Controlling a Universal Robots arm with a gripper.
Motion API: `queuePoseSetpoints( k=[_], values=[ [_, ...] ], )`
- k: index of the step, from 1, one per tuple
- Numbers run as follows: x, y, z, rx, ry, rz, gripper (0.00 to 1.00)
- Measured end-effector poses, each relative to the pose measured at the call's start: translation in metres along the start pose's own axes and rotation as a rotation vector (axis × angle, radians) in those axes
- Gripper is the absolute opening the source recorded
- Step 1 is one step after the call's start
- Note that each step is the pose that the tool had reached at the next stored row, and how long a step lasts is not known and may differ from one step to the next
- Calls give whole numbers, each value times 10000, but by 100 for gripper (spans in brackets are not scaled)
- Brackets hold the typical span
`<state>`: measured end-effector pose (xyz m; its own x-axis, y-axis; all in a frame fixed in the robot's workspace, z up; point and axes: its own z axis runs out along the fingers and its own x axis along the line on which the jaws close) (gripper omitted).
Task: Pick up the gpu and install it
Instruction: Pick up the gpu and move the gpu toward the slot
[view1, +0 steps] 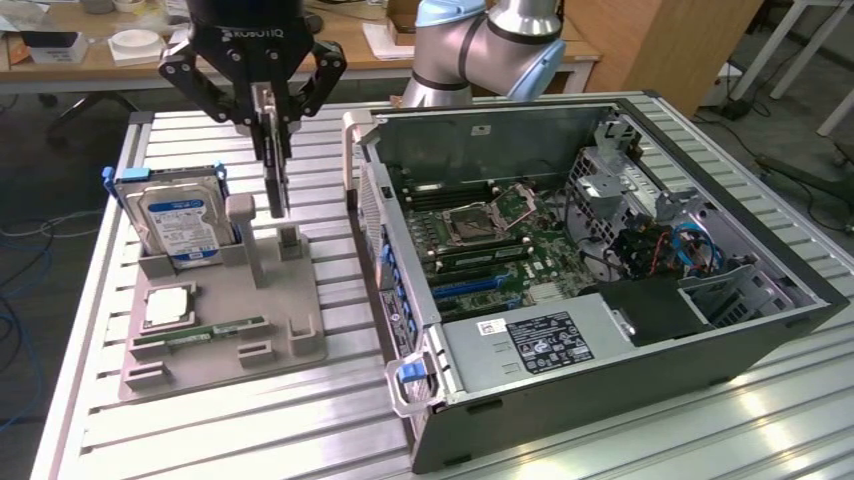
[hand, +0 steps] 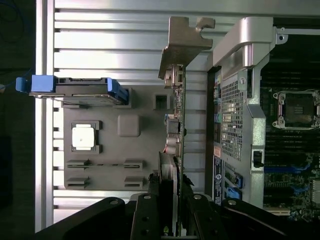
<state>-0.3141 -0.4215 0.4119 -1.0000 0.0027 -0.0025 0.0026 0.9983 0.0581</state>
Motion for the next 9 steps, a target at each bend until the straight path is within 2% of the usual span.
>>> queuePoseSetpoints(
  k=[9],
  values=[
    [-87,0,2,0,-1,2,26]
  ],
)
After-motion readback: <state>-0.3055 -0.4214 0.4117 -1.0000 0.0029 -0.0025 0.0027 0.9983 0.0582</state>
